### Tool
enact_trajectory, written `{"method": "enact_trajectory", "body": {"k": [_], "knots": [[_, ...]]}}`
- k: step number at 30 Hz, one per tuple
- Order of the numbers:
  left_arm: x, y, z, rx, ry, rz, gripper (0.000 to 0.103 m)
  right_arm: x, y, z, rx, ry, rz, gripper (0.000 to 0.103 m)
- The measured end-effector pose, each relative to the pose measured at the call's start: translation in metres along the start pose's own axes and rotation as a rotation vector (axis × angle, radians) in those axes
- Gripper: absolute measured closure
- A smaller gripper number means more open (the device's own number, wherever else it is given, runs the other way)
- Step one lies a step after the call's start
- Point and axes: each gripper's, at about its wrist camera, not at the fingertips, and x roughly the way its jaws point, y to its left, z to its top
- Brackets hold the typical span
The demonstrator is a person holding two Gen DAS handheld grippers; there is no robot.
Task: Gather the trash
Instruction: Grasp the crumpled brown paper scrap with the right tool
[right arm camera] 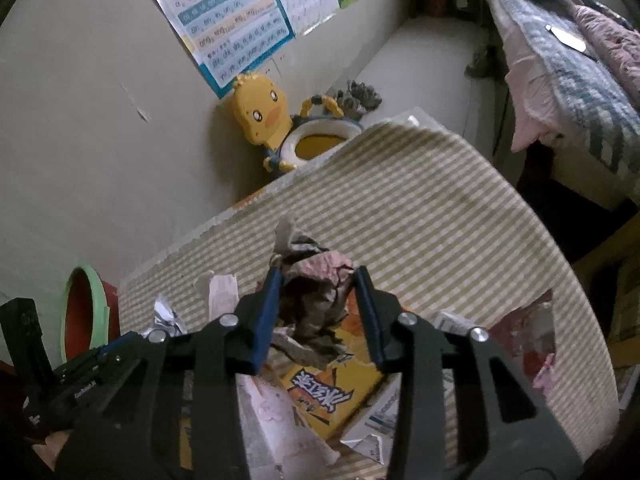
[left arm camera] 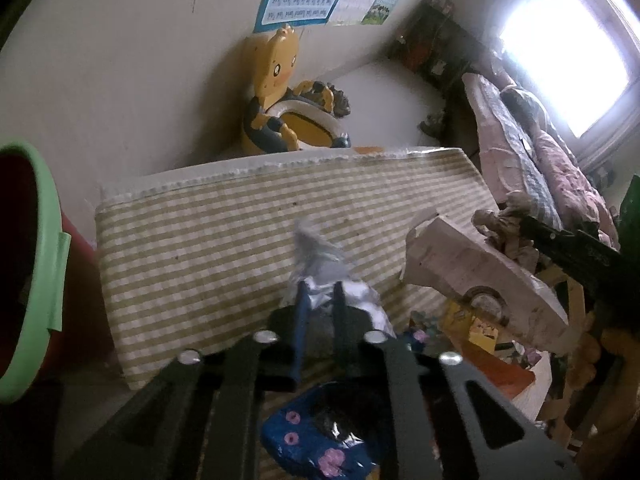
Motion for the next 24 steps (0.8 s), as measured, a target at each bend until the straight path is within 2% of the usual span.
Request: {"method": "enact_trajectory", "body": {"k": [6,11,12,14,15,16,20,24], "knots": [[-0.008,-0.003,0.003,0.009,-0.017,0.001,0.103,-0.023,0.003,-0.001,-0.026,-0.063,-0.019,0.066],[-0.006,-0.005,0.003,0.022,0.001,-0.003,0.103,-0.036,0.003,-0.002,-0.025,-0.088,-0.012,0.066],[-0.005,-0.006,0.003,0.023,0.005,-0.002,0.101,-0.039,0.002,-0.002,-0.025,-0.093,-0.013,0.066],[-0.002,-0.008,0.003,0.025,0.011,-0.001,0.086,-0.046,0.002,-0.002,-0.024,-0.109,-0.015,0.066],[-0.001,-0.008,0.003,0.024,0.015,-0.001,0.075,-0.049,0.001,-0.002,-0.023,-0.116,-0.015,0.066],[0.002,-0.008,0.003,0.024,0.018,0.000,0.070,-0.055,0.001,-0.002,-0.021,-0.129,-0.014,0.066],[0.012,-0.009,0.003,0.017,0.047,0.010,0.061,-0.074,0.002,-0.007,-0.023,-0.171,-0.003,0.066],[0.022,-0.010,0.003,0.021,0.058,0.032,0.059,-0.092,0.010,-0.018,-0.051,-0.202,0.012,0.066]]}}
